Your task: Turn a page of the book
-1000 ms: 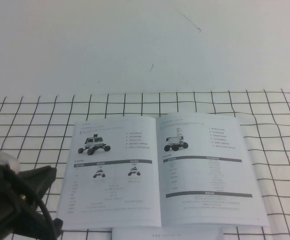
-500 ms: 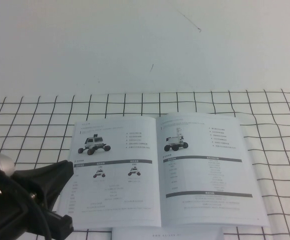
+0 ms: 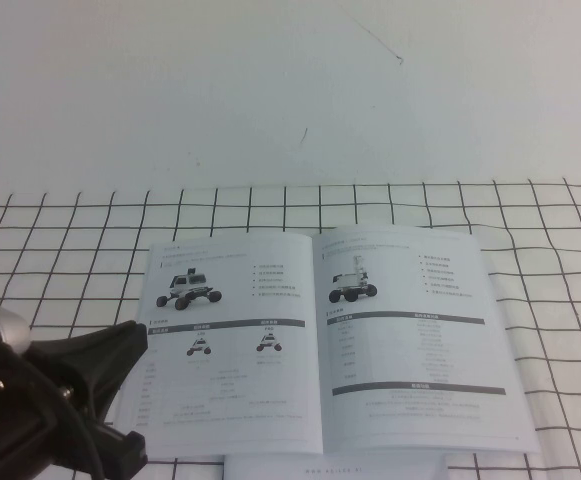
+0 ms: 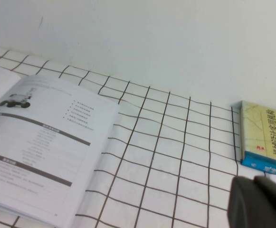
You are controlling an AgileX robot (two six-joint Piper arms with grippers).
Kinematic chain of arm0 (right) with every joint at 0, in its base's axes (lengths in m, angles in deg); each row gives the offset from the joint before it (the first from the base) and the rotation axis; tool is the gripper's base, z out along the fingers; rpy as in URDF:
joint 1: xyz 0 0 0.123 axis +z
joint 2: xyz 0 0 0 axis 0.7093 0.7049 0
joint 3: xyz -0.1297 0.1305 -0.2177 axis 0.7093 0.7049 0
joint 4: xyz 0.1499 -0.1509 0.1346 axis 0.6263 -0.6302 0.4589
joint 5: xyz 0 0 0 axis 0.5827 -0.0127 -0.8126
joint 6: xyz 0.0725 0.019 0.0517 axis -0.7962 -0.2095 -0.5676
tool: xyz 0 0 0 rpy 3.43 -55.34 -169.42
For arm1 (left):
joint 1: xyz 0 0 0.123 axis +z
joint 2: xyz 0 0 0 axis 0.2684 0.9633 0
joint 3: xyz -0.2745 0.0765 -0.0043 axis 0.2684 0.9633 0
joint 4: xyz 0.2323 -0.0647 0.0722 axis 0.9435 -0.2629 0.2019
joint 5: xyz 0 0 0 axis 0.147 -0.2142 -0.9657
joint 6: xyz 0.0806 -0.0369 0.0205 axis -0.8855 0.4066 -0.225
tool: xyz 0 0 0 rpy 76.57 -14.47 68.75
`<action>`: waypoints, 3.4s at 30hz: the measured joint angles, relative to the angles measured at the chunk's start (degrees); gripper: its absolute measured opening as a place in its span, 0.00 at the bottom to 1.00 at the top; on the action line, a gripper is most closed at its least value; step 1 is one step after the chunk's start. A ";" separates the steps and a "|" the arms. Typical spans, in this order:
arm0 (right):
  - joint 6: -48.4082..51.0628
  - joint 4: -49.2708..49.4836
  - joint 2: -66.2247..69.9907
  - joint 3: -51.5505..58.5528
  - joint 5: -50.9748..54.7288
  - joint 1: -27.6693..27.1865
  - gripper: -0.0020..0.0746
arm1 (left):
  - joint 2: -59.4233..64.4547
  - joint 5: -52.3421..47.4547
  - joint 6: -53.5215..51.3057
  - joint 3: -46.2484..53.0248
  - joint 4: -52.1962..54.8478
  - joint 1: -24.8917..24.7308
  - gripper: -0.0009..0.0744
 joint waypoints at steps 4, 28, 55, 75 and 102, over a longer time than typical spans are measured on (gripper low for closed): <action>0.00 0.00 0.00 0.00 -0.05 0.00 0.03 | -2.99 -4.12 0.00 0.31 0.00 0.94 0.01; 0.00 0.00 -0.02 0.13 -0.40 0.00 0.03 | -32.55 -4.31 -4.61 17.26 -4.06 26.75 0.01; 0.00 0.11 -0.02 0.13 -0.40 0.00 0.03 | -41.80 -19.74 -37.46 23.16 -30.76 26.75 0.01; -0.10 0.11 -0.13 0.13 -0.40 0.00 0.03 | -41.80 -20.08 -38.64 23.08 -30.76 26.75 0.01; 12.66 15.95 -0.36 24.06 -23.36 -15.05 0.03 | -41.80 -20.08 -38.68 23.08 -30.76 26.75 0.01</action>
